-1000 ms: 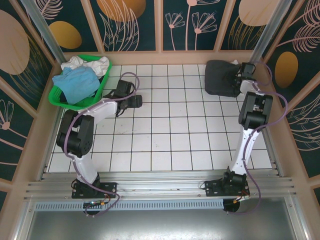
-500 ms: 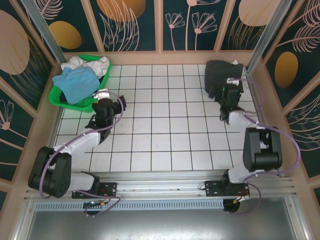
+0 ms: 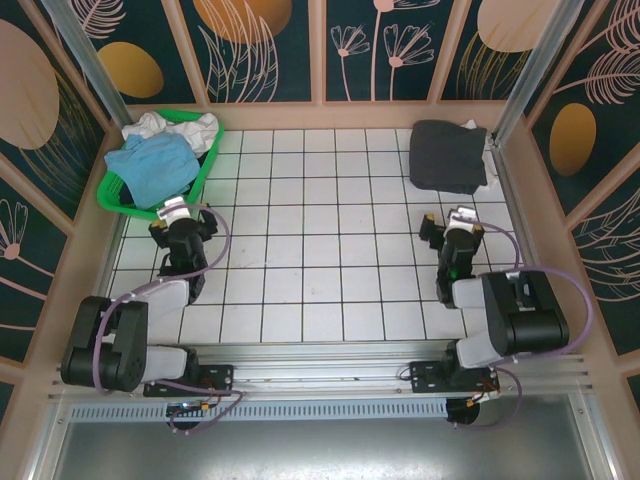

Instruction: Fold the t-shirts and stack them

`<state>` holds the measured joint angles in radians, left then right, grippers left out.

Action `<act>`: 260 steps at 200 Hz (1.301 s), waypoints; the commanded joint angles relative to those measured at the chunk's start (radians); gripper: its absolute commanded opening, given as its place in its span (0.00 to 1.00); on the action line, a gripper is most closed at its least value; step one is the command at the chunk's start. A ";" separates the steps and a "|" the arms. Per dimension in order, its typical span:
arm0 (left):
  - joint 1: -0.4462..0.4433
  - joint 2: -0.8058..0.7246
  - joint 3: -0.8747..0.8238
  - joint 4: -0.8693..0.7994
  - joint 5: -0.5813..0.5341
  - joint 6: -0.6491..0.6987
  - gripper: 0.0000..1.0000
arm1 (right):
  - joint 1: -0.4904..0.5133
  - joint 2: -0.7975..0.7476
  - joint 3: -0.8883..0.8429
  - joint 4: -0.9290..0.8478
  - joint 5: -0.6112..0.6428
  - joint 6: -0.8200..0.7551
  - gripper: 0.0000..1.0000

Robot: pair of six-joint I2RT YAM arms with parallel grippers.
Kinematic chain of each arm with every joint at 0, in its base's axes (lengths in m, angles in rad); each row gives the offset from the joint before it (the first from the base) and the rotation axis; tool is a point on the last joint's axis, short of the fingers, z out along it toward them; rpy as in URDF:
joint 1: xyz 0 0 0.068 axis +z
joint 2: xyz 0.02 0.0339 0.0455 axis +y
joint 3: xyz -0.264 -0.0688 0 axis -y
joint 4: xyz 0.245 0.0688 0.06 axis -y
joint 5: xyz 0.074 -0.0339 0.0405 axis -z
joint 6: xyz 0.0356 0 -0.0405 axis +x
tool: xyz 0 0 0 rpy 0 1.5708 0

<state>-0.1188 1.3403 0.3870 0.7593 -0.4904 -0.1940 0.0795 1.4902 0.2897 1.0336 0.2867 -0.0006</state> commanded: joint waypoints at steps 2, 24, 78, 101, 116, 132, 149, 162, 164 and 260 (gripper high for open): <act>0.020 0.070 -0.034 0.158 0.032 0.032 0.99 | -0.052 0.018 0.000 0.110 -0.048 0.035 0.99; 0.027 0.101 -0.002 0.150 0.109 0.086 0.99 | -0.066 0.025 -0.050 0.214 -0.109 0.029 0.99; 0.022 0.085 0.060 -0.104 0.020 0.083 0.99 | -0.084 0.073 -0.100 0.341 -0.086 0.057 0.99; 0.028 -0.029 -0.193 0.374 0.193 0.098 0.99 | -0.083 0.072 -0.121 0.382 -0.090 0.054 0.99; 0.028 0.001 -0.159 0.345 0.250 0.135 0.99 | -0.078 0.074 -0.128 0.398 -0.089 0.046 0.99; 0.028 0.030 -0.116 0.301 0.273 0.154 0.99 | -0.074 0.076 -0.127 0.398 -0.093 0.040 0.99; 0.031 0.072 -0.143 0.409 0.279 0.182 0.99 | -0.078 0.075 -0.095 0.337 -0.102 0.041 0.99; 0.049 0.183 -0.217 0.649 0.236 0.149 0.99 | -0.078 0.077 -0.104 0.358 -0.110 0.037 0.99; 0.053 0.196 -0.219 0.679 0.240 0.145 0.99 | -0.078 0.075 -0.102 0.352 -0.110 0.038 0.99; 0.077 0.181 -0.163 0.539 0.314 0.142 0.99 | -0.079 0.075 -0.094 0.339 -0.112 0.039 0.99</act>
<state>-0.0502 1.5223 0.2096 1.2533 -0.1902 -0.0525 0.0017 1.5688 0.1753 1.3571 0.1810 0.0357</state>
